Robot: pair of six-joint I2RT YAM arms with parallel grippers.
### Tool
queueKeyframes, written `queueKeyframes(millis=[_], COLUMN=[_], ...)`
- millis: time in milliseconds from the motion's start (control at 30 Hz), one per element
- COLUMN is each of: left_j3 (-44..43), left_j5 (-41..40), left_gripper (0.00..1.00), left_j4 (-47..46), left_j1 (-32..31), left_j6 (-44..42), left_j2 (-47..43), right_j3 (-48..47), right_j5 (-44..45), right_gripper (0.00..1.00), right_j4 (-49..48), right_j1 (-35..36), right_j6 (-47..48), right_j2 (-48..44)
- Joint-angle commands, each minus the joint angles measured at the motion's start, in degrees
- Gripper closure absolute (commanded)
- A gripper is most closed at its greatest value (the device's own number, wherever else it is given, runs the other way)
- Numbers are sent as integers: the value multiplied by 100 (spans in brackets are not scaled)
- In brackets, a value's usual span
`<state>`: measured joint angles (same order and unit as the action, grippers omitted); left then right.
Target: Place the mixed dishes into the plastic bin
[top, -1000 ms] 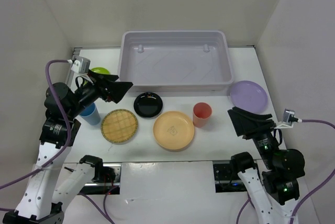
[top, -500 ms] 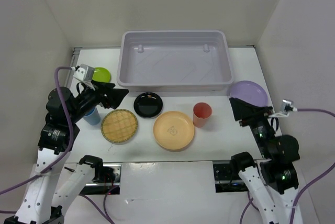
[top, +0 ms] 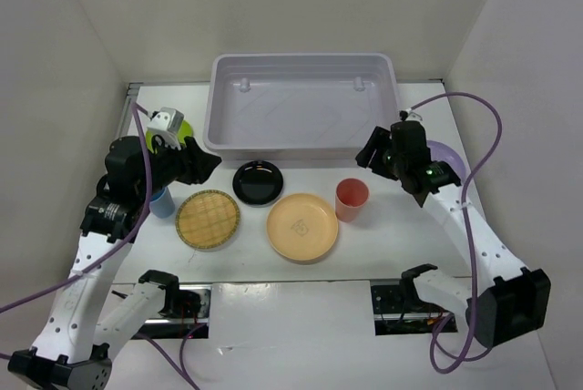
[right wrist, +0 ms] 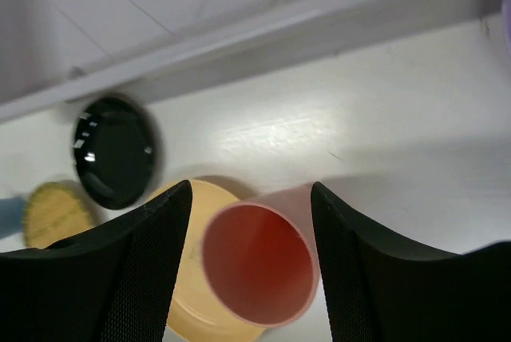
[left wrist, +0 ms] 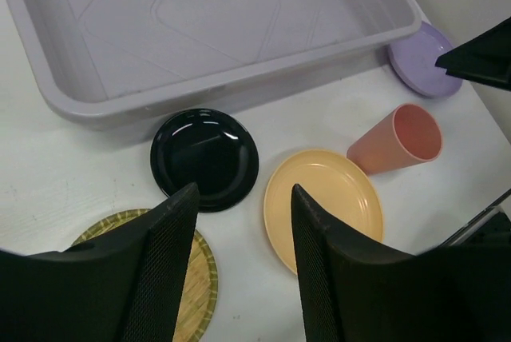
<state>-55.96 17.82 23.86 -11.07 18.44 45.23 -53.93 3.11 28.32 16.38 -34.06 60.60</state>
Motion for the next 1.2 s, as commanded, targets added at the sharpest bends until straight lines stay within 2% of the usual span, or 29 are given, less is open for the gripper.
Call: queueKeyframes(millis=[0,233,333,667,700,767,933,967,1167], left_j3=[-29,59,112,112,112,112,60,59,-55], left_j5=[-129,-244,-244,-359,-359,-359,-464,-551,-605], left_gripper=[42,41,41,36,36,34,32,32,32], left_j4=[-13,-83,-83,-30,-30,-30,84,84,146], left_j1=[-18,-18,-18,-18,-18,-18,34,35,35], left_j6=[-69,-68,-68,-121,-121,-121,-235,-305,-367], left_j2=[-189,-305,-305,-305,-305,-305,-357,-357,-305], right_j3=[-452,-452,-452,-557,-557,-557,-671,-723,-1460], right_j5=[539,621,734,919,919,971,972,972,972], right_gripper=[33,36,36,36,41,59,87,99,100], right_j4=[666,1141,1247,1475,1475,1475,1650,1729,2598], right_j1=[128,260,549,884,884,884,1051,1051,1464], right_j6=[304,427,427,261,260,260,208,207,146], right_j2=[206,268,330,1234,1305,1419,1560,1560,1324])
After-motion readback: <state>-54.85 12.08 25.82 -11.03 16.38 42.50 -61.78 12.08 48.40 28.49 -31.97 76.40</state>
